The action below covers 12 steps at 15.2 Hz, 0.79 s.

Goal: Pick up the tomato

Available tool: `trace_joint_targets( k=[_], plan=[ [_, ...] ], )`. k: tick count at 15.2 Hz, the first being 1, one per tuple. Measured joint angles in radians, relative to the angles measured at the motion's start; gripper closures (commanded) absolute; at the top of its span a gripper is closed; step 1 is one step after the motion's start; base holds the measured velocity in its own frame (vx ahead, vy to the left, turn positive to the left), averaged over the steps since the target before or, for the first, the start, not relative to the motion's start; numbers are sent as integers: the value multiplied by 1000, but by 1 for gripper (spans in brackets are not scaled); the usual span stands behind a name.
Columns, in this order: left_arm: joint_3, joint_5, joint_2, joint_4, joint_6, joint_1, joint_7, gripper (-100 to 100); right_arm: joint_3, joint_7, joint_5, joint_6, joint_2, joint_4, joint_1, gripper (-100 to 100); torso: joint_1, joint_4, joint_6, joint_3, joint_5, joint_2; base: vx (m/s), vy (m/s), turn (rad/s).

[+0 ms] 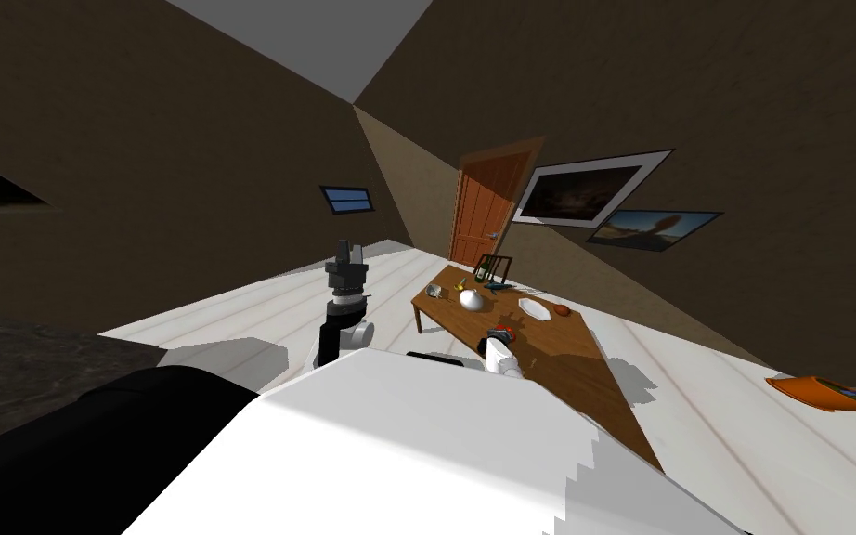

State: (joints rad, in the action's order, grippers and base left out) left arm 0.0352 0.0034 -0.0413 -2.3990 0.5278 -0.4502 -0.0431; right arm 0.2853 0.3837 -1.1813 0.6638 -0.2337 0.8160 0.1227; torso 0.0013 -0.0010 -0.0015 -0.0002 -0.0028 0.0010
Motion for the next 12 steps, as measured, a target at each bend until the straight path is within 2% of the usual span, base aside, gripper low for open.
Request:
trace_joint_targets(
  k=[7, 12],
  plan=[
    [0, 0, 0, 0, 0, 0, 0, 0, 138, -24, 118, 52, -58, -40, 50, 100, 0, 0, 1, 0, 1, 0, -32, 11, -30],
    [0, 0, 0, 0, 0, 0, 0, 0, 245, -57, 200, 93, -98, -103, 112, 100, 0, 0, 1, 0, 1, 0, -31, 9, -29]
  ],
)
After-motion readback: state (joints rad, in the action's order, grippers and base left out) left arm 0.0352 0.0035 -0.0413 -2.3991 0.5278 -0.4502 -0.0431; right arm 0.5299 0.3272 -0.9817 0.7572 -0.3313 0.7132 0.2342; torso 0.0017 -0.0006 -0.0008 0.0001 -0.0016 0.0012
